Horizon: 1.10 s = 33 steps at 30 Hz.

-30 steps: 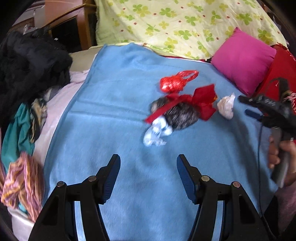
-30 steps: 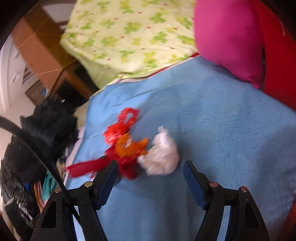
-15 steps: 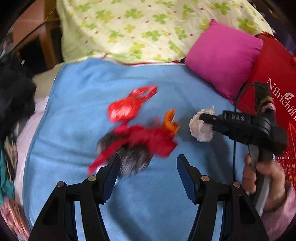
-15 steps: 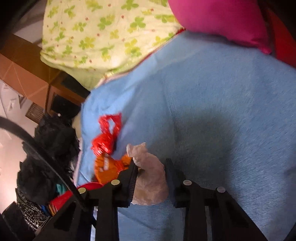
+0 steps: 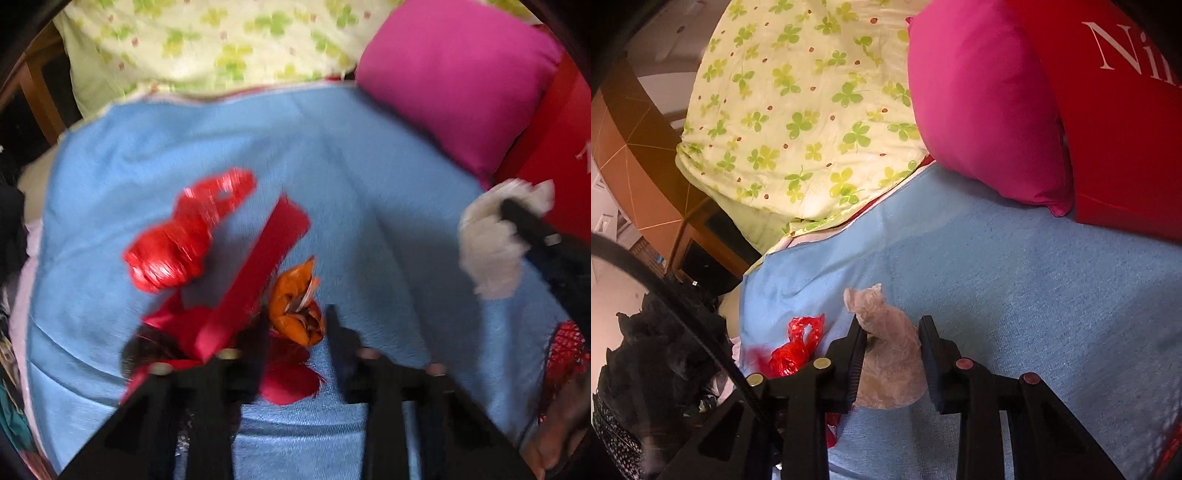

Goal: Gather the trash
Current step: 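Grasp the crumpled white tissue with the right tool while the left tool grasps the orange wrapper, then carry the tissue to the red basket with the right tool while the left holds the orange wrapper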

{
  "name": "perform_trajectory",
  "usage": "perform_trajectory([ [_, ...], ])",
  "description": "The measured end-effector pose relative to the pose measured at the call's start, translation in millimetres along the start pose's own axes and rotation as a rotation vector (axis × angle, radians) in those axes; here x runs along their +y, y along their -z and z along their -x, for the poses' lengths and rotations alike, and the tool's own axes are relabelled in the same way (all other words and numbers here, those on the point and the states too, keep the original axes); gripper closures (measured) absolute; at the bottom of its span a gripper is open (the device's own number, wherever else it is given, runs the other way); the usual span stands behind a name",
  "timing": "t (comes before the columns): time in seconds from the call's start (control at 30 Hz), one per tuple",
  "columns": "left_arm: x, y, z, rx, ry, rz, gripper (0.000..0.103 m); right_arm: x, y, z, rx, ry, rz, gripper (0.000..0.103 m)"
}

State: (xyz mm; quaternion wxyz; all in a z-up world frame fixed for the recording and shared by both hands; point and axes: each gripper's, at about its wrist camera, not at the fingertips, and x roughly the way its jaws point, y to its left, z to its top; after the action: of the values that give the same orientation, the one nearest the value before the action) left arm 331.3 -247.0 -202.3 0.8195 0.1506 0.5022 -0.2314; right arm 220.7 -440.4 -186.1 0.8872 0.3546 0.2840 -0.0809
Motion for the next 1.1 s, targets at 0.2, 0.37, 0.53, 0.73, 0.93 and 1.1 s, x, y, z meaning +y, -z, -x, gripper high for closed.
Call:
perform_trajectory([
  [0.2, 7, 6, 22, -0.087, 0.044, 0.051, 0.079, 1, -1, -1, 0.009, -0.015, -0.005, 0.072],
  [0.37, 14, 24, 79, -0.188, 0.106, 0.067, 0.079, 12, 1, 11, -0.017, -0.041, 0.043, 0.072],
  [0.53, 12, 48, 144, -0.296, 0.092, 0.059, 0.079, 29, 8, 30, -0.04, -0.079, 0.095, 0.072],
  [0.73, -5, 83, 210, -0.396, -0.038, 0.018, 0.079, 54, 30, 75, -0.074, -0.139, 0.22, 0.072],
  [0.93, -24, 114, 262, -0.493, -0.159, -0.015, 0.079, 55, 54, 137, -0.157, -0.178, 0.308, 0.072],
  [1.1, -37, 134, 287, -0.536, -0.198, -0.042, 0.079, 38, 81, 177, -0.159, -0.168, 0.312, 0.072],
])
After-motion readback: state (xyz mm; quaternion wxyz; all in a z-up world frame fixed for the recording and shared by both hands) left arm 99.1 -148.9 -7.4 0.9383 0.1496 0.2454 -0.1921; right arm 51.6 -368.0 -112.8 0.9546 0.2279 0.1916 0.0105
